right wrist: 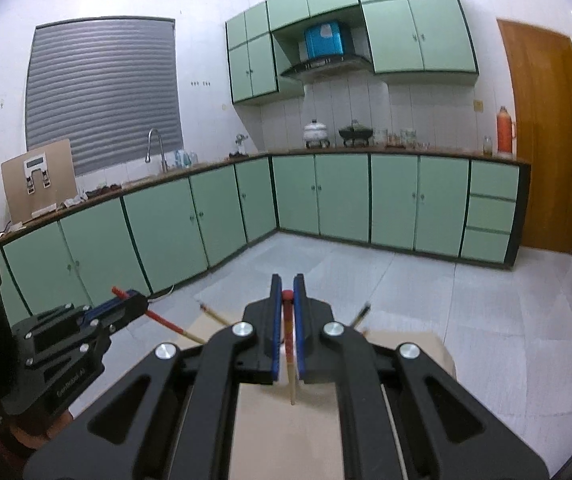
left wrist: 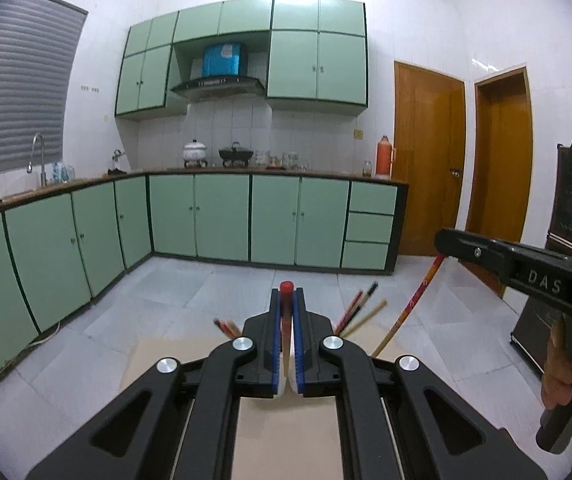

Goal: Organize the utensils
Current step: 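Lift both chopsticks and carry them over the white holder, then open both tools to drop the chopsticks into the holder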

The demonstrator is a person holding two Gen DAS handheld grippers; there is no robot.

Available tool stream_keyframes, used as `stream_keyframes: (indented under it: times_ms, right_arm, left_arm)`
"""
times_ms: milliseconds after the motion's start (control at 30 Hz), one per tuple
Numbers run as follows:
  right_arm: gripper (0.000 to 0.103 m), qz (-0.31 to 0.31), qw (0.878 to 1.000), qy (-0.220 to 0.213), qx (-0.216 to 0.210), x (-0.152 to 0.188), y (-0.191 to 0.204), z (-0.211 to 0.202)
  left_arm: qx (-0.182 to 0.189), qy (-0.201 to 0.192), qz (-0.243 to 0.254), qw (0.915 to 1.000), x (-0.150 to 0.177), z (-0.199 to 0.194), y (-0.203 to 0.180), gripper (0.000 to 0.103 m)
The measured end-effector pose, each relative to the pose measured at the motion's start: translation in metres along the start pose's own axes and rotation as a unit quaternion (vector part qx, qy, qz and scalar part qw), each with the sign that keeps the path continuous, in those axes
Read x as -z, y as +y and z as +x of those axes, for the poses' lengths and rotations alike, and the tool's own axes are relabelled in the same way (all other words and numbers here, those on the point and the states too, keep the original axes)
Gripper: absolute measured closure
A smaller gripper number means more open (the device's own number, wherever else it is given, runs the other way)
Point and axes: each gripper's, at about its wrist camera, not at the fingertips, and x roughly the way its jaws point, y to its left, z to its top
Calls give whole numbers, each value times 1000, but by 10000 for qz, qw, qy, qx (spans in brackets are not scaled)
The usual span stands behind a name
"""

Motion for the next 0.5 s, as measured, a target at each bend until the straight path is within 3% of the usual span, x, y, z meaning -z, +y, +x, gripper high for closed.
stream_keyframes:
  times_ms: [233,500]
  right_arm:
    - [98,-108,9994,-334,76,-43,-6,20]
    - [98,-278,9985,-205,425,-49,-22,69]
  left_arm:
    - [-14,-286,-1,9996,-32,16,4,97]
    - [-156,-75,164,9997,-40,61,6,97]
